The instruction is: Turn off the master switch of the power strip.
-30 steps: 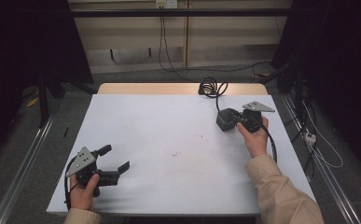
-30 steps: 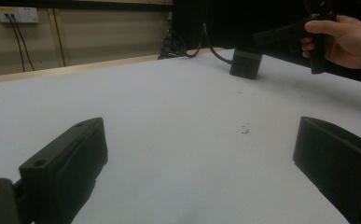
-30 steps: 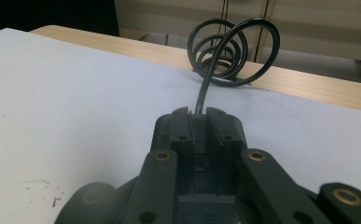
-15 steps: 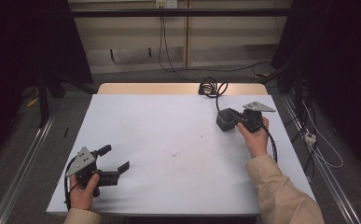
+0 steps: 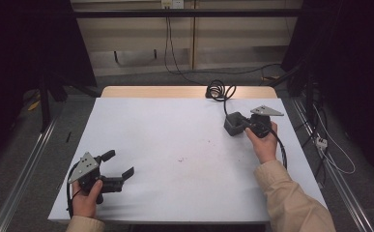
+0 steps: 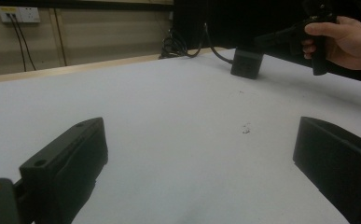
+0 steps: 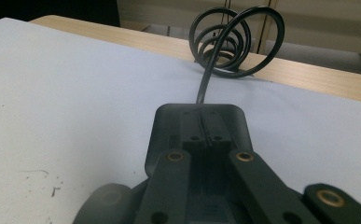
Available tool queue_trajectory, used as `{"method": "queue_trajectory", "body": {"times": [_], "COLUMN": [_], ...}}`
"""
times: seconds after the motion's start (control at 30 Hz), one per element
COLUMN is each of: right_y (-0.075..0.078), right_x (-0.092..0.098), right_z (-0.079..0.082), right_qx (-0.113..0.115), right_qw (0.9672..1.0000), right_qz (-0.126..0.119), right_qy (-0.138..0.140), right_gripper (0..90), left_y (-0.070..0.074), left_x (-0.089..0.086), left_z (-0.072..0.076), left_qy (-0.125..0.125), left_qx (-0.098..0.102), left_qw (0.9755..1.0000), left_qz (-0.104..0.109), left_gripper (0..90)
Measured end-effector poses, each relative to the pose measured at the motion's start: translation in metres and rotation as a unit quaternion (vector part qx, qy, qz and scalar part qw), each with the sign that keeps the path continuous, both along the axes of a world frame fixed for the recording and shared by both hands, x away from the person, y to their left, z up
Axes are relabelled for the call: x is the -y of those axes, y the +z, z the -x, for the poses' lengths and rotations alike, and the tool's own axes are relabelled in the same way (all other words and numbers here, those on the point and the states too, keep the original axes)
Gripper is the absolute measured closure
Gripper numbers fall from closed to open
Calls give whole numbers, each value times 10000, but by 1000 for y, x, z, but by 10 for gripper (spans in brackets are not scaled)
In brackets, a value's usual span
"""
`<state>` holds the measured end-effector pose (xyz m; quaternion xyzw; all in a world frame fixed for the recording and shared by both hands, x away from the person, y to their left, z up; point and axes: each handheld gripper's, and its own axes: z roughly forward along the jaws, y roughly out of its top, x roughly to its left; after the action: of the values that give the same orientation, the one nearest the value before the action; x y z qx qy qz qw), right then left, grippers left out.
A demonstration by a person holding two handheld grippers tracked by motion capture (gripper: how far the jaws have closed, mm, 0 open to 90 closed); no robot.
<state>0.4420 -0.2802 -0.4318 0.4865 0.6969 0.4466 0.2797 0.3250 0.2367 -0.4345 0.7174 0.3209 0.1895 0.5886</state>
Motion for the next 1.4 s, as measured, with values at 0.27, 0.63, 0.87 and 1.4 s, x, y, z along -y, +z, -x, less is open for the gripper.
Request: {"method": "queue_trajectory", "body": {"times": [0.27, 0.63, 0.87, 1.4], "right_y": [-1, -2, -3, -2], "right_x": [1, 0, 0, -5], "right_z": [0, -1, 0, 0], "right_qx": [-4, 10, 19, 33], "right_qw": [10000, 9999, 9999, 9997], "right_qz": [55, 117, 154, 254], "right_qy": [-25, -47, -43, 14], "right_gripper": [900, 900, 900, 900], "left_y": [0, 0, 0, 1], "left_x": [-1, -1, 0, 0], "left_z": [0, 0, 0, 1], "left_qy": [-1, 2, 14, 11], "left_qx": [5, 6, 11, 29], "left_qw": [10000, 10000, 10000, 10000], "left_qz": [-6, -10, -11, -15], "left_gripper": [27, 27, 27, 27]}}
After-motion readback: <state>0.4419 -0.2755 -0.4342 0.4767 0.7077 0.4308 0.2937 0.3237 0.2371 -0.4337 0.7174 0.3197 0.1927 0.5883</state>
